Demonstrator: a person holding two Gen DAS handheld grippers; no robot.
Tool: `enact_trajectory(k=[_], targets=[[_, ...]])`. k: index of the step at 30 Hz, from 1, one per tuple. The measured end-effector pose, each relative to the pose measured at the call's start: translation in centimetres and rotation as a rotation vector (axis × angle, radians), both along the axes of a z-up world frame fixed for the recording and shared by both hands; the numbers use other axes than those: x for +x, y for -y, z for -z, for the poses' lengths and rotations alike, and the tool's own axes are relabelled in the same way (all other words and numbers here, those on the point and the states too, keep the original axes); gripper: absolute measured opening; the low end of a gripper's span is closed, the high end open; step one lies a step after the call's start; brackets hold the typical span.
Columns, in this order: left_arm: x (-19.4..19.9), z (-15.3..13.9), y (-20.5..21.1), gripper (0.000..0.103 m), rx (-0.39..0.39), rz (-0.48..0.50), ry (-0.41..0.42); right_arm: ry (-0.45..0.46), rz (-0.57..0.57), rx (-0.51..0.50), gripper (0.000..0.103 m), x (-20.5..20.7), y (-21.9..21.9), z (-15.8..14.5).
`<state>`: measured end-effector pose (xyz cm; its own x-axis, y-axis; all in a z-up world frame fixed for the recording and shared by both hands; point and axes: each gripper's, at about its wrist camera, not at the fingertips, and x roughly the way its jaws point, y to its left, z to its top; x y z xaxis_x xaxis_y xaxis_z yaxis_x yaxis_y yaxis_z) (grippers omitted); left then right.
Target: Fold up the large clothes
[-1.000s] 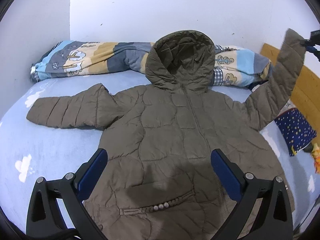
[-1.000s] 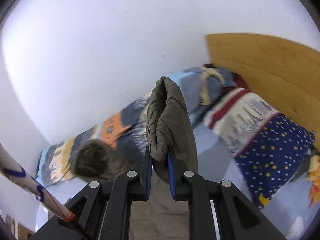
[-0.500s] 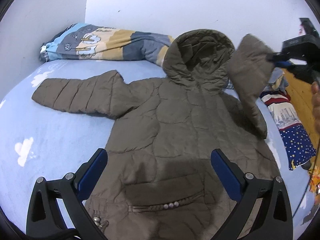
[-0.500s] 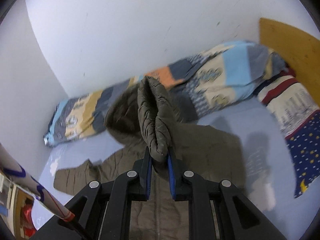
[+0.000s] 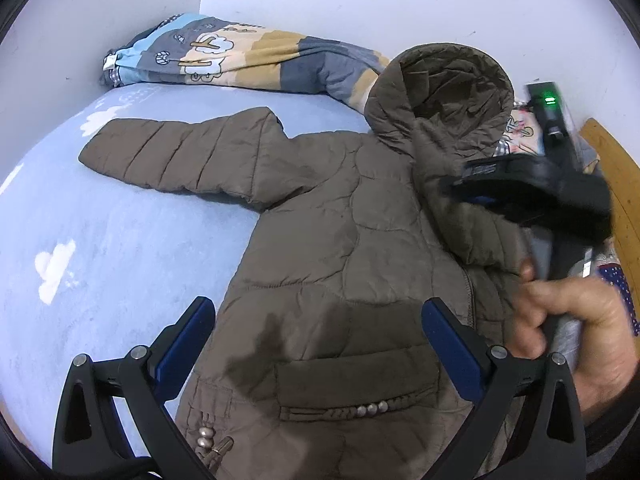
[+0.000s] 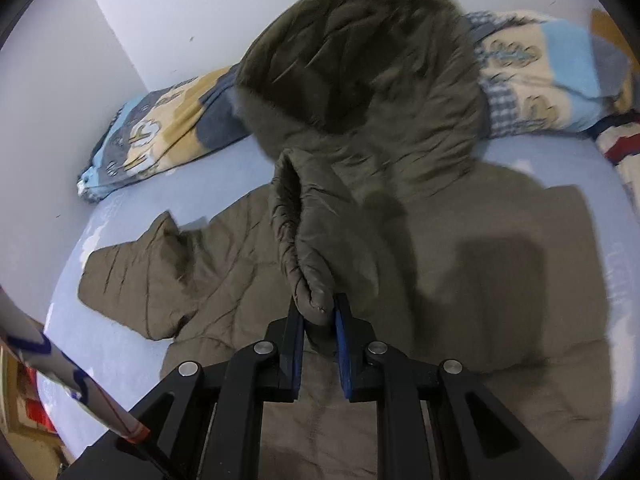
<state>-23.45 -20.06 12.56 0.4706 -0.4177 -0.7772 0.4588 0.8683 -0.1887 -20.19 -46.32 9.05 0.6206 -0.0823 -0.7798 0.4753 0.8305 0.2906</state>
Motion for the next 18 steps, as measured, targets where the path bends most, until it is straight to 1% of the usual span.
enact_trajectory(k=[3, 6, 7, 8, 9, 10, 12, 13, 14, 16, 18], targets=[[-0.2, 0.0, 0.2, 0.103, 0.014, 0.002, 0.011, -0.015, -0.042, 0.012, 0.016, 1.1, -1.8, 1.8], [-0.2, 0.2, 0.4, 0.103, 0.016, 0.008, 0.004, -0.041, -0.077, 0.006, 0.018, 1.8, -2.9, 3.2], [-0.3, 0.3, 0.5, 0.103, 0.019, 0.01, 0.002, -0.047, -0.099, 0.015, 0.026, 1.8, -3.1, 3.5], [-0.2, 0.4, 0.6, 0.103, 0.021, 0.011, 0.0, -0.047, -0.123, 0.038, 0.041, 1.7, -3.2, 3.5], [-0.2, 0.5, 0.8, 0.103, 0.024, 0.014, -0.001, -0.039, -0.14, 0.052, 0.049, 1.5, -3.1, 3.3], [-0.2, 0.5, 0.9, 0.103, 0.025, 0.018, -0.002, -0.018, -0.156, 0.044, 0.059, 1.0, -3.1, 2.8], [-0.3, 0.6, 1.1, 0.103, 0.03, 0.029, -0.001, 0.025, -0.175, -0.015, 0.063, 0.0, -2.8, 1.3], [-0.4, 0.6, 1.1, 0.103, 0.032, 0.032, 0.004, 0.036, -0.161, -0.037, 0.065, -0.6, -2.0, 0.6], [-0.4, 0.6, 1.1, 0.103, 0.035, 0.033, 0.008, 0.04, -0.119, -0.052, 0.067, -1.4, -0.4, 0.0], [-0.3, 0.6, 1.1, 0.103, 0.042, 0.03, 0.015, 0.022, -0.042, -0.072, 0.067, -2.1, 2.6, -0.3], [0.0, 0.7, 0.9, 0.103, 0.035, 0.017, 0.004, -0.015, 0.098, -0.114, 0.067, -3.7, 7.0, -0.1]])
